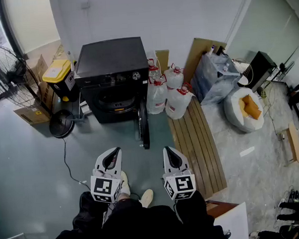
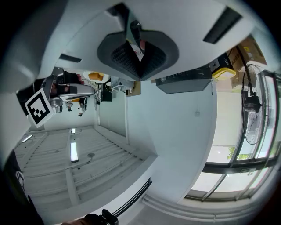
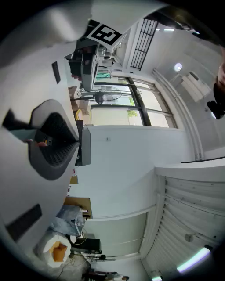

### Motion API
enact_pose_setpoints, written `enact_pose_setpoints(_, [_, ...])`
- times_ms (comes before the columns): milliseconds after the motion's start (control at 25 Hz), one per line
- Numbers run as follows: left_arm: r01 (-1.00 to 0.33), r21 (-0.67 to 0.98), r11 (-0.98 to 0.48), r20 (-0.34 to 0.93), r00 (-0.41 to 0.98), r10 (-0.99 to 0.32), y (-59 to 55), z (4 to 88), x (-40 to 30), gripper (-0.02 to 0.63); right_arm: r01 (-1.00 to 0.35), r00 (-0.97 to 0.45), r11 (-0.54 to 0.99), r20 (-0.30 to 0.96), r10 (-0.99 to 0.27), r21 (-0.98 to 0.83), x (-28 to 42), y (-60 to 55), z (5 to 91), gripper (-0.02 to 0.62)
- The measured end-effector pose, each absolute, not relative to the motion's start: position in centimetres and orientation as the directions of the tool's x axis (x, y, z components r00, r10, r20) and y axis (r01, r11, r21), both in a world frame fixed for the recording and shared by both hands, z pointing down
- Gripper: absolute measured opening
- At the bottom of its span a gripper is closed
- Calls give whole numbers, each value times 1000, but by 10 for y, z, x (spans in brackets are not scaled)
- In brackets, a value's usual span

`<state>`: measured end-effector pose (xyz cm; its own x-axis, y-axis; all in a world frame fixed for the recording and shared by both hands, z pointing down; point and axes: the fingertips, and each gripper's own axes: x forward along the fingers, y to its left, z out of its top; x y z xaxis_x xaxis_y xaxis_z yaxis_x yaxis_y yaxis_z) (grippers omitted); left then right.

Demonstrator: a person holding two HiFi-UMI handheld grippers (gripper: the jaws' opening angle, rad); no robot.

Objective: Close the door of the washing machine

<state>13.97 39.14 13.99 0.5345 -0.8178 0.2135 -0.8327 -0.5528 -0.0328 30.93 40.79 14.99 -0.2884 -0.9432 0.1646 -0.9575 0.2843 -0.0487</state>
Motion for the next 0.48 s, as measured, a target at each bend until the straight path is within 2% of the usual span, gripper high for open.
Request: enact_pose_setpoints(480, [-829, -12, -559, 232, 542, -808, 380, 154, 132, 24, -961, -275, 268, 206, -939, -63, 301, 400, 171, 17])
